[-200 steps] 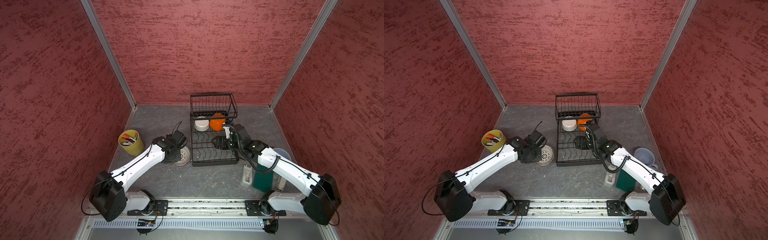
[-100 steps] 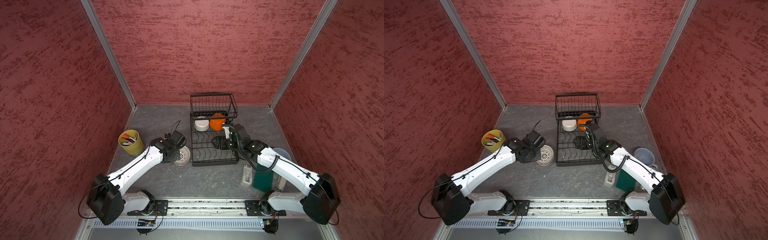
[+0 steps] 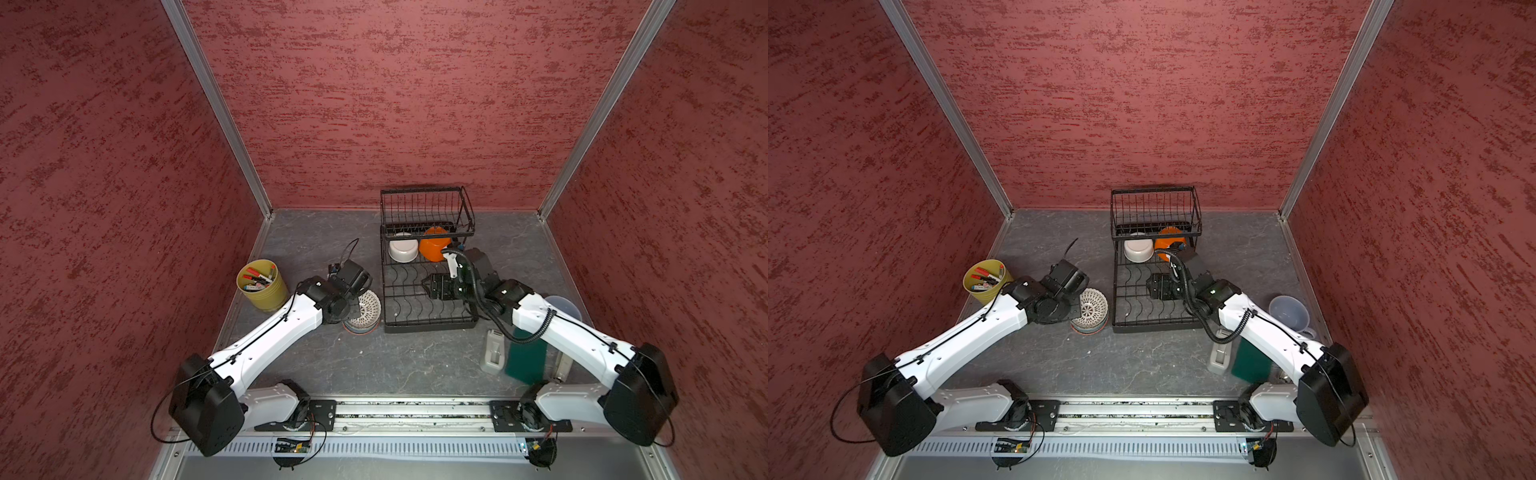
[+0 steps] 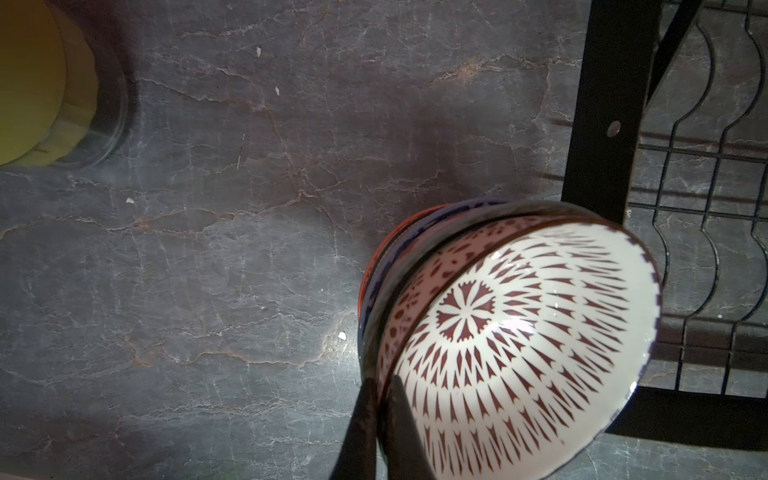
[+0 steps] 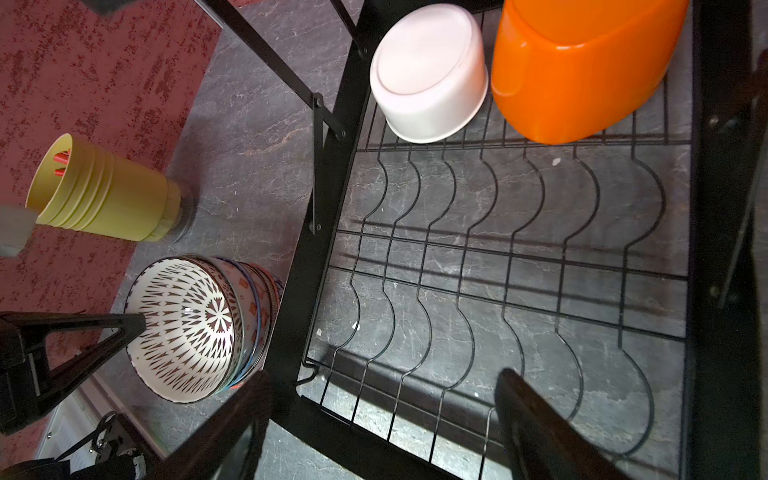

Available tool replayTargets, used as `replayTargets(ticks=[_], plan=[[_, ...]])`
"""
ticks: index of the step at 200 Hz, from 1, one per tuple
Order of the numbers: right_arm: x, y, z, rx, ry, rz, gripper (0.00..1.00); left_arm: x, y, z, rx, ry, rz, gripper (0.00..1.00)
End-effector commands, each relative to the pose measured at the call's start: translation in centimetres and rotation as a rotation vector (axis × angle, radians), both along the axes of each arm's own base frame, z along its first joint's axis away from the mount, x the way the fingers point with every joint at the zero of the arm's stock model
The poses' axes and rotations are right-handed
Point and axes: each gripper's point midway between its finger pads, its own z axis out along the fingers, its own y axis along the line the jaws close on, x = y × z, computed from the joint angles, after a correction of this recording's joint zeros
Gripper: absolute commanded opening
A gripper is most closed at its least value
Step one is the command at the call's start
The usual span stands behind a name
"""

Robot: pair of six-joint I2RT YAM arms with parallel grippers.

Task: Load the bowls into the dish rack
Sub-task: 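Lift the top patterned bowl with the left gripper while right gripper moves toward it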

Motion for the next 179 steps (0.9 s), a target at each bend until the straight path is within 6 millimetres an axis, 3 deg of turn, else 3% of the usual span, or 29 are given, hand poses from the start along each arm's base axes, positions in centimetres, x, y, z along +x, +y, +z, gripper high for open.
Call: replayTargets(ticks=[1,98,179], plan=[[0.5,0.5,1.1,0.010,-0.028,0.027,0.85,0.7,-0.8,1.3,-0.035,-0.060,-0.035,0.00],[0.5,1.1,1.4,0.003,-0.035,0.071,0.84,1.3,-2.1,3.8,-0.141,-0.158,-0.082,0.00],[-1.4,4.6,3.6,0.023,-0.073,0.201,0.71,1.3,-1.9,4.3,-0.147,-0.174,-0.079,0.00]])
